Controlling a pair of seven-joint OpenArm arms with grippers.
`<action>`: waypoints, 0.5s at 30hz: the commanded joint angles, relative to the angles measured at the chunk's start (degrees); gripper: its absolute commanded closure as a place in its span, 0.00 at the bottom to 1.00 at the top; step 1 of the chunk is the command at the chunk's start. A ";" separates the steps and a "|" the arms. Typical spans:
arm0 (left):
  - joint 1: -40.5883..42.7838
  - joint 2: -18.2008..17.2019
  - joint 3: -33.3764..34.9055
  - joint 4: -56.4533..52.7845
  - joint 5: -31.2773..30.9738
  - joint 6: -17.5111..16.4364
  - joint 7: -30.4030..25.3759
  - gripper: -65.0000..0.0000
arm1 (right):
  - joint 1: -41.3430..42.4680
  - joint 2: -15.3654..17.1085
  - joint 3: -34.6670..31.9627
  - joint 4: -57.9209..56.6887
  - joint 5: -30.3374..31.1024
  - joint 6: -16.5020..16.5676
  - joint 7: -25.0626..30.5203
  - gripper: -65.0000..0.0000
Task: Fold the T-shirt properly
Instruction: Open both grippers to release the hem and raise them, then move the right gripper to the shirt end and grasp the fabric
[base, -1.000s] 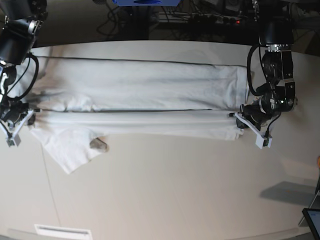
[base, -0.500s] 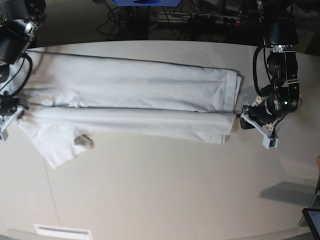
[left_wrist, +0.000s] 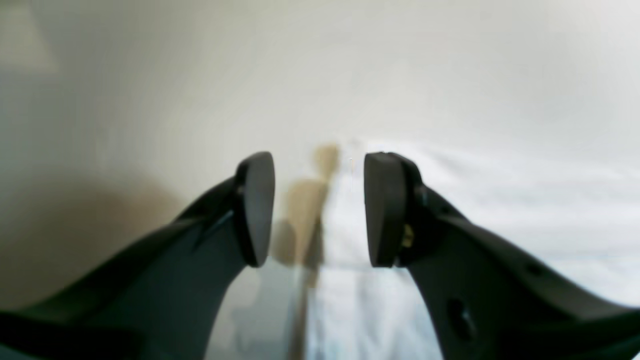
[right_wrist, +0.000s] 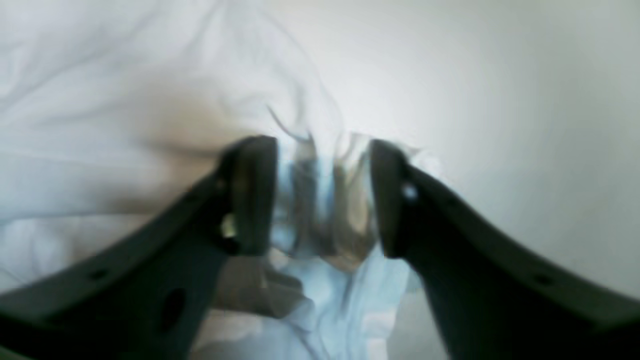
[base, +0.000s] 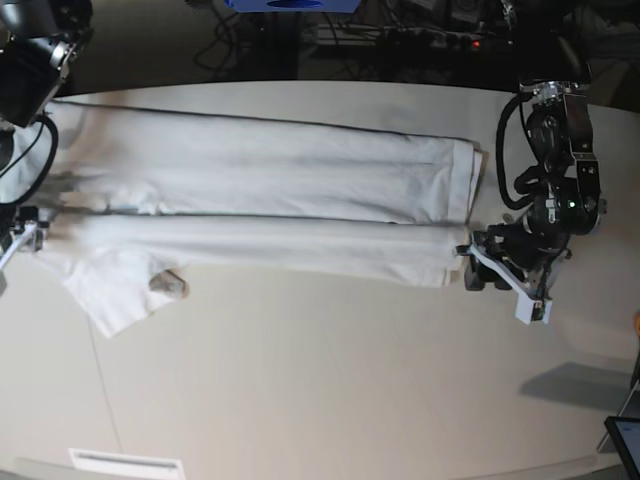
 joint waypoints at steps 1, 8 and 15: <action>-0.69 0.68 -0.33 1.06 -0.17 -0.19 0.03 0.56 | 1.28 1.31 0.27 2.11 0.44 -0.17 0.87 0.38; -0.51 5.96 -0.16 0.62 0.18 -0.19 0.38 0.57 | 1.10 0.69 6.43 3.87 0.18 -0.26 0.95 0.20; -1.92 7.80 0.20 -5.62 0.27 -0.19 0.12 0.57 | 3.12 0.34 1.77 8.00 0.44 1.50 1.39 0.20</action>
